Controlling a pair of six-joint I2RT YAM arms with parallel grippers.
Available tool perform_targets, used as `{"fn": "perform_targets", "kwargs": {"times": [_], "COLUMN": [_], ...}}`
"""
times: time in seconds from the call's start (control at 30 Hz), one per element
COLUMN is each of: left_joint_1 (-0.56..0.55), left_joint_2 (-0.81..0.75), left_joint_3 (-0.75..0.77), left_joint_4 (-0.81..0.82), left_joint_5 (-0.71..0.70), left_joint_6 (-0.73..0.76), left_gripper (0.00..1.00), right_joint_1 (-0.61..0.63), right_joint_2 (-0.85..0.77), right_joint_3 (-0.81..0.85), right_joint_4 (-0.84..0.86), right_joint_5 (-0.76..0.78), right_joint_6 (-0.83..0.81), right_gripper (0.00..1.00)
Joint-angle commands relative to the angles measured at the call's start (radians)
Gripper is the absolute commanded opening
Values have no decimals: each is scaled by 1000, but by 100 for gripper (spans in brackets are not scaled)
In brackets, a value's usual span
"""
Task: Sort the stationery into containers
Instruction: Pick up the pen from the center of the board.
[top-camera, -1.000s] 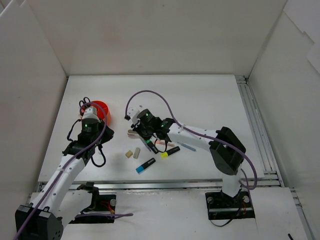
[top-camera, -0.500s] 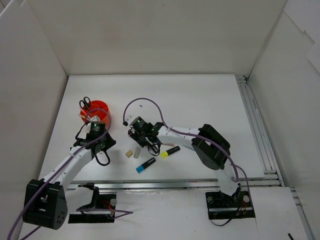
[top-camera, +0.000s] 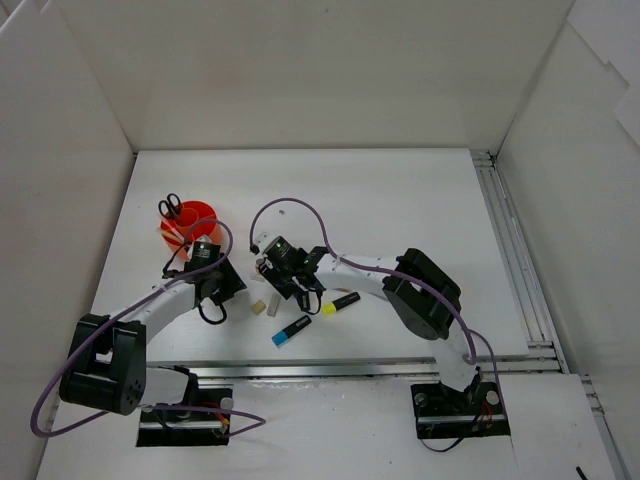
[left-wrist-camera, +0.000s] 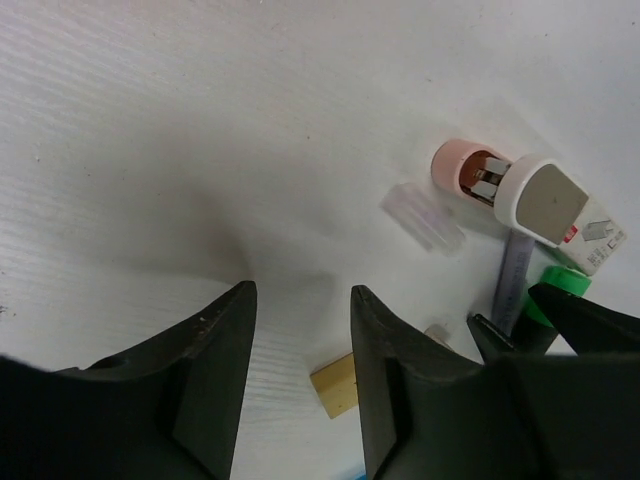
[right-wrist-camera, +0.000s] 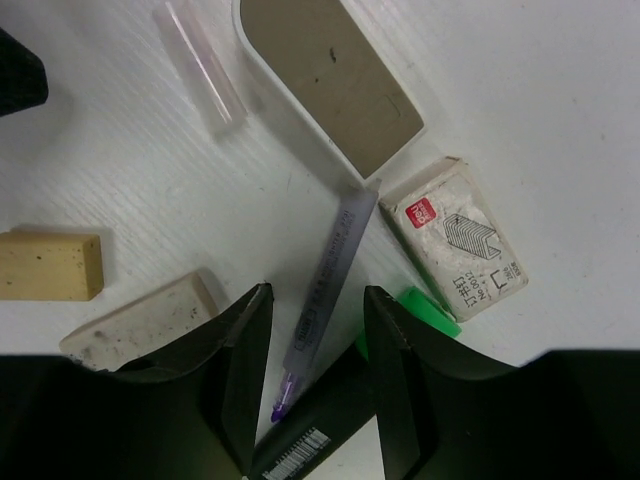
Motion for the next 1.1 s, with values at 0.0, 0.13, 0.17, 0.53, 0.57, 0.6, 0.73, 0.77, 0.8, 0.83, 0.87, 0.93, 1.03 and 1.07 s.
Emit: {"fn": "perform_targets", "kwargs": {"times": [0.0, 0.13, 0.17, 0.53, 0.57, 0.6, 0.73, 0.77, 0.8, 0.83, 0.87, 0.93, 1.03, 1.07], "left_joint_1": [5, 5, 5, 5, 5, 5, -19, -19, -28, -29, -29, -29, -29, -38], "left_joint_2": [-39, -71, -87, -81, -72, -67, -42, -36, -33, -29, -25, -31, -38, -39], "left_joint_3": [30, 26, 27, 93, 92, 89, 87, 90, 95, 99, 101, 95, 82, 79], "left_joint_4": [52, 48, 43, 6, 9, 15, 25, 21, 15, 9, 6, 2, -3, 0], "left_joint_5": [9, 6, 4, -7, 0, 7, 7, 7, 7, 6, 6, 9, 10, 10], "left_joint_6": [-4, 17, 25, 114, 112, 109, 103, 103, 104, 105, 101, 95, 78, 75], "left_gripper": [39, 51, 54, 64, 63, 63, 62, 61, 60, 61, 60, 61, 61, 61], "right_joint_1": [8, 11, 10, 11, 10, 10, 8, 10, 11, 8, 10, 11, 10, 11], "right_joint_2": [-94, -123, -127, -84, -78, -71, -42, -38, -36, -31, -30, -27, -24, -22], "right_joint_3": [-9, -23, -24, -10, -9, -6, 10, 13, 16, 20, 22, 23, 26, 28], "right_joint_4": [-1, -4, -5, -7, -6, -6, -7, -9, -9, -9, -10, -9, -10, -9], "right_joint_5": [27, 31, 33, 19, 19, 22, 39, 41, 39, 36, 36, 35, 30, 27], "right_joint_6": [14, 16, 15, 24, 25, 25, 16, 13, 5, 5, 5, 4, 5, 4], "right_gripper": [39, 41, 42, 44, 44, 44, 26, 23, 23, 22, 23, 25, 22, 18]}}
